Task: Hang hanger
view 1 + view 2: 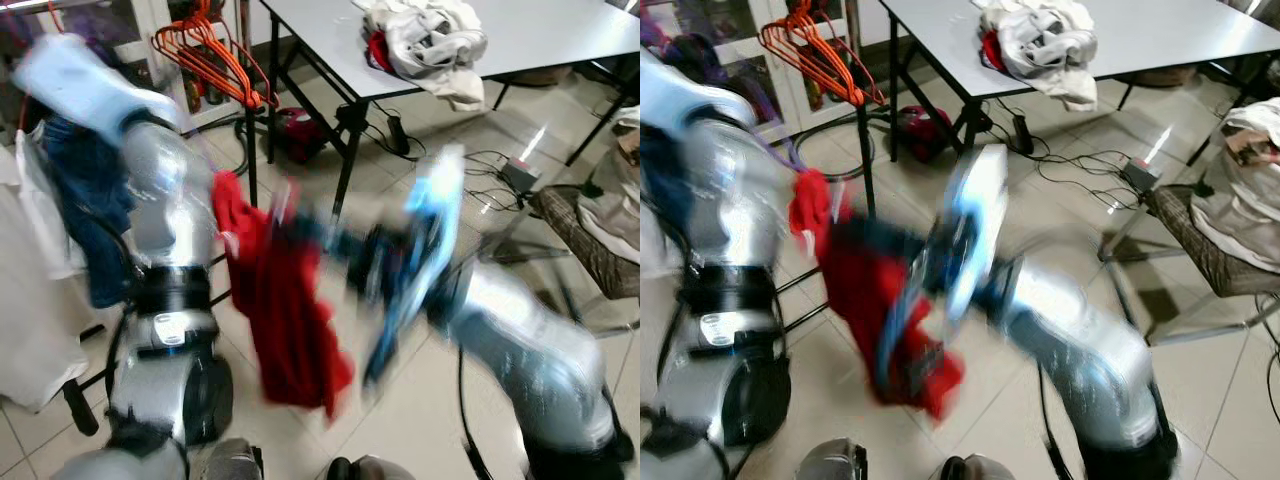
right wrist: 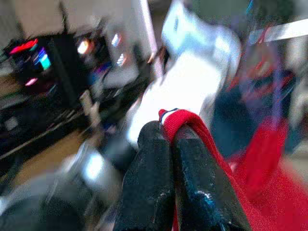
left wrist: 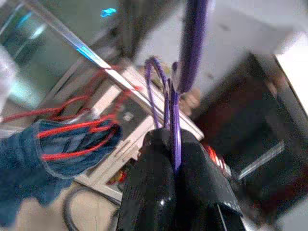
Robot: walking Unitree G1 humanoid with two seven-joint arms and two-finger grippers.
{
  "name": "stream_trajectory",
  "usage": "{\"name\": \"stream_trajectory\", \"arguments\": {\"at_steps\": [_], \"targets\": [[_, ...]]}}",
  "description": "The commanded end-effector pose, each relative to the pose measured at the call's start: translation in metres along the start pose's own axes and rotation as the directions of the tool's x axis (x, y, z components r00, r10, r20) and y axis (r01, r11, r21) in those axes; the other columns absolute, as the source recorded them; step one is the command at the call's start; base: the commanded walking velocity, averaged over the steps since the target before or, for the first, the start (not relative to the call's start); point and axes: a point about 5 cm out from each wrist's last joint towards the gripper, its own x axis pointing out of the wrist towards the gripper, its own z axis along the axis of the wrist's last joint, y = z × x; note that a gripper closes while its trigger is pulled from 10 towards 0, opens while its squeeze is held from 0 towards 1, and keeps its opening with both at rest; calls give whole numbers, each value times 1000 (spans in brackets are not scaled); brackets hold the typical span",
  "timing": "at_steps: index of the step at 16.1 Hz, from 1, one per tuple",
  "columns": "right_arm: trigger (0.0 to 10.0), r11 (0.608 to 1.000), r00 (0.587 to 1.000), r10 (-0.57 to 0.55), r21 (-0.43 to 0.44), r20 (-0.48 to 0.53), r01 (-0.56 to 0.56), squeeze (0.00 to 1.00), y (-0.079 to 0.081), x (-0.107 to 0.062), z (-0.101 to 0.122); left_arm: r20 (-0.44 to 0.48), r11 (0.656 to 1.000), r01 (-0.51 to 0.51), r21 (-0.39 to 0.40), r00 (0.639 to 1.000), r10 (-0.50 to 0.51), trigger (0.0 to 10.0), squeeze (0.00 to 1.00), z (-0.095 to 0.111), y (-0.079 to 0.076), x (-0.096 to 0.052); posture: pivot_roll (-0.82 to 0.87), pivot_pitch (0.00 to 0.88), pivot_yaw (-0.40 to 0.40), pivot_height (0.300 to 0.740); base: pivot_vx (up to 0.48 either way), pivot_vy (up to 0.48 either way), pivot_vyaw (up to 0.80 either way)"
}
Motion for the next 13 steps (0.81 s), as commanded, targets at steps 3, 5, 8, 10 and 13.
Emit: {"name": "stream_trajectory", "arguments": {"at_steps": [3, 5, 8, 10, 13], "targets": [[0, 1000, 980, 14, -2, -200, -15, 0, 3, -3, -27, -30, 921, -45, -387, 999, 36, 10000, 0, 10, -6, 12, 13, 52, -67, 740, 0, 0, 0], [0, 978, 908, -174, -176, -381, 114, 0, -22, -22, -52, -87, 681, -14, -732, 993, -73, 10000, 0, 21, -18, 17, 10, 51, -68, 740, 0, 0, 0], [0, 931, 889, -338, -250, -309, 267, 0, -43, -28, -42, -6, 418, 120, -901, 957, -289, 10000, 0, 37, -34, 13, 16, 50, -71, 740, 0, 0, 0], [0, 897, 899, -401, -277, -175, 346, 0, -52, -26, -21, 93, 314, 271, -910, 871, -483, 10000, 0, 42, -46, 0, 16, 47, -73, 740, 0, 0, 0], [0, 848, 892, -451, -304, 18, 435, 0, -60, -21, 7, 193, -9, 227, -974, 803, -564, 10000, 0, 48, -50, -13, 14, 44, -72, 740, 0, 0, 0]]}}
